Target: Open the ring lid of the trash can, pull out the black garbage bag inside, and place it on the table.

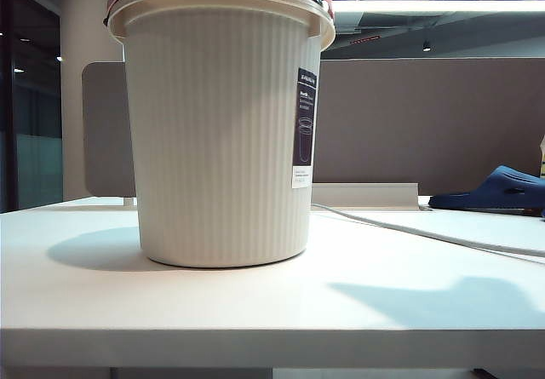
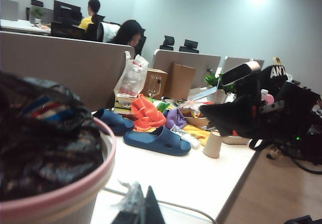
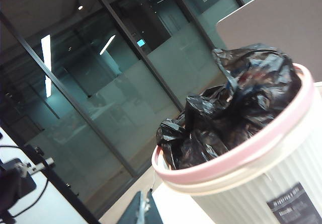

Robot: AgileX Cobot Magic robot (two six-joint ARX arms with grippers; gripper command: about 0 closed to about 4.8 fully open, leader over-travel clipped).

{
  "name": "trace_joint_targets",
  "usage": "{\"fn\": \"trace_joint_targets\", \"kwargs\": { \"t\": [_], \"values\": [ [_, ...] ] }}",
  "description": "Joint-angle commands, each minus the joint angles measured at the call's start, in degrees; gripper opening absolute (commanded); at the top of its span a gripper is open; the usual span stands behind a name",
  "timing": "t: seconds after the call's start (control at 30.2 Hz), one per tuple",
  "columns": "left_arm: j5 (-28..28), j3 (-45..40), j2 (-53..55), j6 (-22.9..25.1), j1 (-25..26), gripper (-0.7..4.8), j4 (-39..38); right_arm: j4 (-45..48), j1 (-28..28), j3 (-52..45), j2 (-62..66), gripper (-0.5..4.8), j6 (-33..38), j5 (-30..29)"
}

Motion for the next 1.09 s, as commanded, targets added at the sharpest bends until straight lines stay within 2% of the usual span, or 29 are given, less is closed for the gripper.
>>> {"fn": "trace_joint_targets", "kwargs": {
  "t": [0.03, 0.1, 0.23, 0.33, 0.5, 0.56, 0.83, 0.99, 1.09],
  "values": [
    [-2.7, 4.1, 4.4, 5.9, -3.4, -0.03, -1.9, 0.6, 5.9, 1.2, 3.2, -0.02, -2.9, 8.4],
    [-5.0, 6.8, 8.0, 9.7, -6.3, -0.03, -5.6, 0.7, 8.7, 1.4, 5.2, -0.02, -3.3, 12.4],
    [-14.6, 11.1, 14.4, 16.9, -13.9, -0.03, -13.5, 1.4, 13.3, 1.9, 9.6, -0.02, -3.4, 19.5],
    [-22.3, 11.4, 17.5, 18.1, -19.8, -0.03, -15.0, 3.2, 14.4, 2.1, 12.3, -0.02, -3.5, 22.0],
    [-29.0, 11.4, 22.3, 20.1, -27.6, -0.04, -14.9, 9.4, 14.4, 2.1, 15.7, -0.01, -3.3, 22.1],
    [-31.3, 11.4, 23.8, 21.8, -28.7, -0.04, -14.8, 11.1, 14.4, 2.1, 16.2, -0.01, -2.7, 22.2],
    [-34.1, 11.4, 27.1, 29.5, -29.1, -0.03, -14.3, 12.0, 14.3, 2.1, 18.3, -0.01, 6.7, 25.2],
    [-34.2, 11.4, 27.3, 30.3, -29.1, -0.03, -12.2, 12.0, 14.2, 2.1, 20.4, 0.03, 10.2, 25.6],
    [-34.1, 11.4, 27.3, 30.3, -29.1, -0.03, -11.8, 12.9, 14.2, 2.1, 22.1, 1.02, 11.8, 25.6]
  ]
}}
